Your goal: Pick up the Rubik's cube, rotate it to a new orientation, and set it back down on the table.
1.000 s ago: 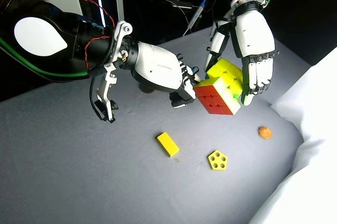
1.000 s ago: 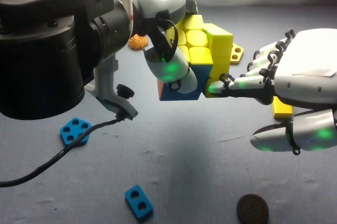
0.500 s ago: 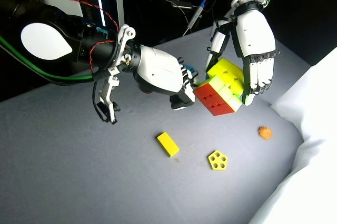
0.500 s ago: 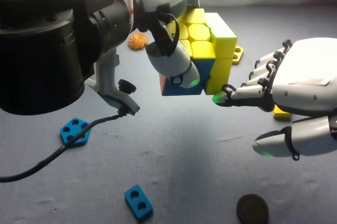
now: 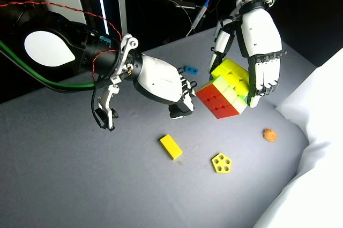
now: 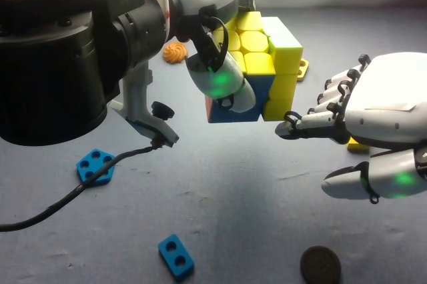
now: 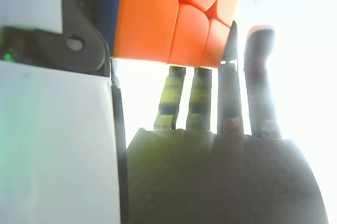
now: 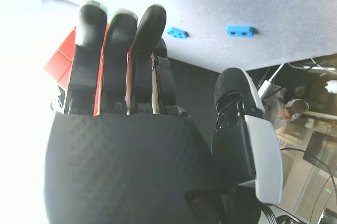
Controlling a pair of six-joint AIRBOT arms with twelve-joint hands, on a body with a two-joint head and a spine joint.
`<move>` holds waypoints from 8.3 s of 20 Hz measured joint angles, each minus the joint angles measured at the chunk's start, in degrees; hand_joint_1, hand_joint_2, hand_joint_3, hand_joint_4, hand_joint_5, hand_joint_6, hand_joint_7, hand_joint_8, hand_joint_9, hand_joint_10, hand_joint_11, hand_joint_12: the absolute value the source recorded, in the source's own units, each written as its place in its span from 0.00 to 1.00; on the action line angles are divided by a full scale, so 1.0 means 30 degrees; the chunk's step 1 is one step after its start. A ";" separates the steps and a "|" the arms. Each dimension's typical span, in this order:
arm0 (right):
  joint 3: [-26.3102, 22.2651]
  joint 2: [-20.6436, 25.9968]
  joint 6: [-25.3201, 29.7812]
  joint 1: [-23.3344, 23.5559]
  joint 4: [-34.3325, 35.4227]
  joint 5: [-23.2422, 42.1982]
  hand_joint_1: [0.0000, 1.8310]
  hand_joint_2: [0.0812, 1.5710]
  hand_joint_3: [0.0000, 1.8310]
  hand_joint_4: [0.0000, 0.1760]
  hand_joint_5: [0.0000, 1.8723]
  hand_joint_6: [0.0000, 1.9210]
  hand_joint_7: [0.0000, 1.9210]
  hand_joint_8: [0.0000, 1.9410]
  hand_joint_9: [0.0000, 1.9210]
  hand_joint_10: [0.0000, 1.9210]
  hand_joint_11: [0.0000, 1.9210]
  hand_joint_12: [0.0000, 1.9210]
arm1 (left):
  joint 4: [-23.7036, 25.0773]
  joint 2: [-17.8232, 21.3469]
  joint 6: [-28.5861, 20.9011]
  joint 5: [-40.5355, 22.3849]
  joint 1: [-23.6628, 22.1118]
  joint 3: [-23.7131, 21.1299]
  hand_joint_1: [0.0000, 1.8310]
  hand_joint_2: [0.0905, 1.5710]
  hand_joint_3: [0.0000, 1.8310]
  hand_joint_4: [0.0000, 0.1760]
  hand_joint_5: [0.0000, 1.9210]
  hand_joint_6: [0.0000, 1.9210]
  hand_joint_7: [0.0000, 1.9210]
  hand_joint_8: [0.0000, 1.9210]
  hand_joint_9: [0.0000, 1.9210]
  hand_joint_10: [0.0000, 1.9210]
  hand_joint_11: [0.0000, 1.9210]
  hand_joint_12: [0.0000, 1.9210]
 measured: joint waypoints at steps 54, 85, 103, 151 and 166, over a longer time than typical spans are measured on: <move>-0.2164 0.3344 -0.0262 -0.1348 0.0991 0.0109 0.01 0.81 0.00 0.00 0.13 0.01 0.28 0.74 0.26 0.98 0.24 1.00 | -0.0248 -0.0007 0.0015 0.0131 -0.0036 0.0015 0.55 0.91 0.00 0.00 0.24 0.88 0.23 1.00 0.15 1.00 0.17 1.00; -0.1953 0.3701 -0.0146 0.0415 0.1705 0.0729 0.01 0.82 0.00 0.00 0.13 0.01 0.28 0.74 0.25 0.99 0.23 1.00 | 1.1861 0.0240 -1.3566 0.1472 0.6331 0.0393 0.55 0.90 0.00 0.00 0.23 0.89 0.26 0.99 0.17 1.00 0.16 1.00; -0.1960 0.3621 -0.0168 0.0415 0.1698 0.0736 0.00 0.79 0.00 0.00 0.01 0.01 0.01 0.02 0.02 0.11 0.00 0.29 | 1.5591 0.0058 -1.7711 0.0495 0.8663 0.0597 0.65 0.90 0.00 0.00 0.22 0.87 0.23 1.00 0.23 0.99 0.19 1.00; -0.1982 0.3585 -0.0248 0.0313 0.1698 0.0670 0.00 0.81 0.00 0.00 0.24 0.32 0.33 0.41 0.22 0.64 0.03 0.93 | 0.1559 0.4546 0.1188 0.4036 0.0051 -0.2637 0.04 0.77 0.00 0.00 0.24 0.27 0.28 0.39 0.22 0.54 0.06 0.86; -0.2055 0.3606 -0.0299 0.0313 0.1705 0.0619 0.00 0.84 0.00 0.00 0.35 0.89 0.42 0.92 0.37 1.00 0.37 1.00 | 0.1180 0.6987 0.3322 0.6237 -0.0765 -0.3840 0.03 0.84 0.00 0.00 0.32 0.78 0.31 0.93 0.29 0.95 0.24 1.00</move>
